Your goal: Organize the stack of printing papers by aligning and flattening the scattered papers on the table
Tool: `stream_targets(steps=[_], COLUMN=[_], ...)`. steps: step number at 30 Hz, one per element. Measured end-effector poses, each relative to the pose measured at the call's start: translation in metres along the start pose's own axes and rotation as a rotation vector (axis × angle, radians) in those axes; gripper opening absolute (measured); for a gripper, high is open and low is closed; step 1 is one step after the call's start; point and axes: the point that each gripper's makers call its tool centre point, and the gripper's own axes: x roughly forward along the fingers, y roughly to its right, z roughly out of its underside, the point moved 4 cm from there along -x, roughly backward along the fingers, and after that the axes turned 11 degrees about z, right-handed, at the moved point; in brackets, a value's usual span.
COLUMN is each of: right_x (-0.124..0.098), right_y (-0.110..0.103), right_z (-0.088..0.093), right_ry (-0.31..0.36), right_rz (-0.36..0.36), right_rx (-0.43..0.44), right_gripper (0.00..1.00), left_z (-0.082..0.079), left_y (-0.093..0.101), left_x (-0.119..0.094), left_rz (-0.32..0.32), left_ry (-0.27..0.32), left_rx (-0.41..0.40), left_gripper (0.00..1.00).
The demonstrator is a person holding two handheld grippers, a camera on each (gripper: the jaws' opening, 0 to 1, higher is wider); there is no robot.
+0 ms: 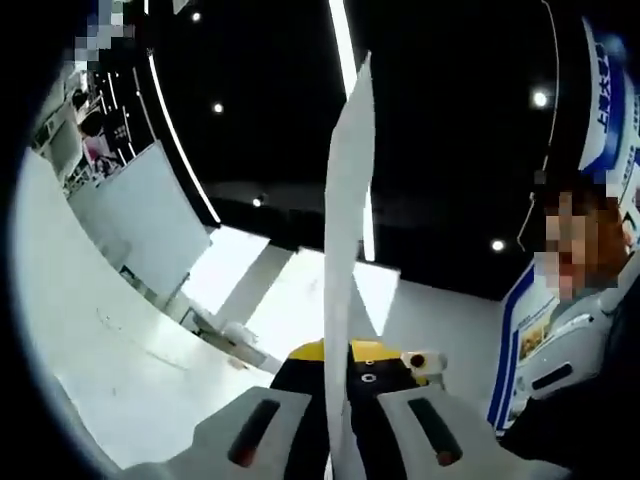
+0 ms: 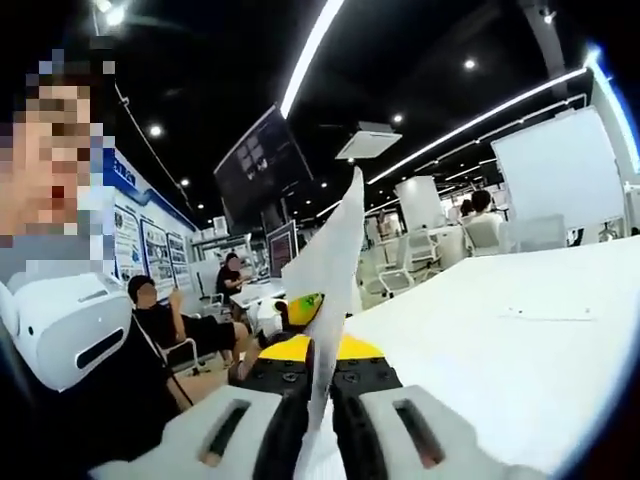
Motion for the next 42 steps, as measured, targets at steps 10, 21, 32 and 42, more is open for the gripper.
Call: stream_targets(steps=[10, 21, 32, 42], right_x=[0.004, 0.002, 0.003, 0.004], right_y=[0.011, 0.016, 0.019, 0.02], right_z=[0.004, -0.004, -0.001, 0.003], right_ry=[-0.018, 0.03, 0.03, 0.008], right_rz=[0.085, 0.107, 0.143, 0.152], right_rx=[-0.088, -0.006, -0.003, -0.021], right_gripper=[0.29, 0.55, 0.63, 0.64], left_z=[-0.013, -0.026, -0.037, -0.054], left_y=[0.002, -0.008, -0.022, -0.041], left_x=[-0.007, -0.024, -0.049, -0.095], left_rz=[-0.071, -0.233, -0.417, -0.607], left_ry=[0.029, 0.022, -0.04, 0.051], left_rx=[0.03, 0.112, 0.259, 0.21], left_gripper=[0.05, 0.05, 0.05, 0.06])
